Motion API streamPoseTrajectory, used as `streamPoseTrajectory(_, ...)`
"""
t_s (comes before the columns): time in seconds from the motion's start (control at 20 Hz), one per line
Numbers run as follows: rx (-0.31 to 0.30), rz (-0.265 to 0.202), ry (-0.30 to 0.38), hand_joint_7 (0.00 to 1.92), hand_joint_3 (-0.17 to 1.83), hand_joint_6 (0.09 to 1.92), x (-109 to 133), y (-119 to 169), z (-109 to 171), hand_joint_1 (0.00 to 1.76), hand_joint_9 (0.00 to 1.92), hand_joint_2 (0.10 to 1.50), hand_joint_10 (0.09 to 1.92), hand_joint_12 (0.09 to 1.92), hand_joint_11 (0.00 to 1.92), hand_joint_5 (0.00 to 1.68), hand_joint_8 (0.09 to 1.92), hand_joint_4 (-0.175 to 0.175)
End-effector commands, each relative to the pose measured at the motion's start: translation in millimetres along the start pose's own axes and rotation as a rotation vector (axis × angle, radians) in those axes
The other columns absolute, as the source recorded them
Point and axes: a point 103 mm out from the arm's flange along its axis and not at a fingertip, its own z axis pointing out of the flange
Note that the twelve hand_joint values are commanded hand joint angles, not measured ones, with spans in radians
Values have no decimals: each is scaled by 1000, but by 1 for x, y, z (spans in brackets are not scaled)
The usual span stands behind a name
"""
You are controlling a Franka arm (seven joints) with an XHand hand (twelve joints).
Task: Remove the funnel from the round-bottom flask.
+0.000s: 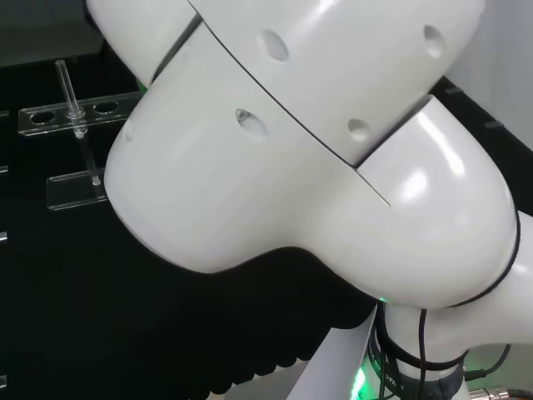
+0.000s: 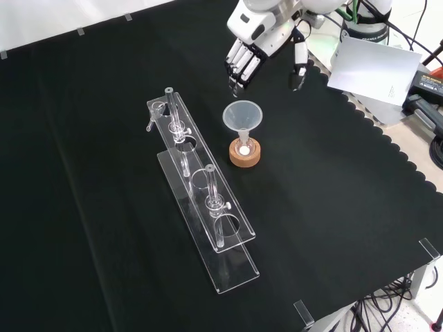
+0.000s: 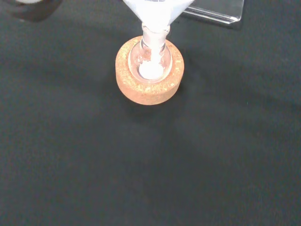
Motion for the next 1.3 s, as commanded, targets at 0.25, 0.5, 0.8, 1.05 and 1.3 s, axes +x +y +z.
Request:
streamPoseTrajectory(0.25, -16, -15, -69, 36, 311, 87, -9, 31, 2, 683, 276, 670, 747, 1481, 332, 250, 736, -74)
streamPoseTrajectory(0.5, -3, -23, -80, 1, 307, 87, -12, 40, 6, 694, 230, 671, 763, 1479, 331, 237, 736, -70)
streamPoseTrajectory(0.8, 16, -36, -82, 0, 307, 87, -12, 52, 14, 698, 222, 671, 769, 1479, 331, 233, 733, -70)
streamPoseTrajectory(1.05, 40, -41, -93, 2, 308, 87, -9, 62, 21, 699, 225, 671, 782, 1471, 348, 232, 736, -70)
streamPoseTrajectory(1.3, 59, -40, -120, 0, 311, 87, -7, 69, 24, 700, 210, 671, 786, 1466, 350, 223, 703, -66)
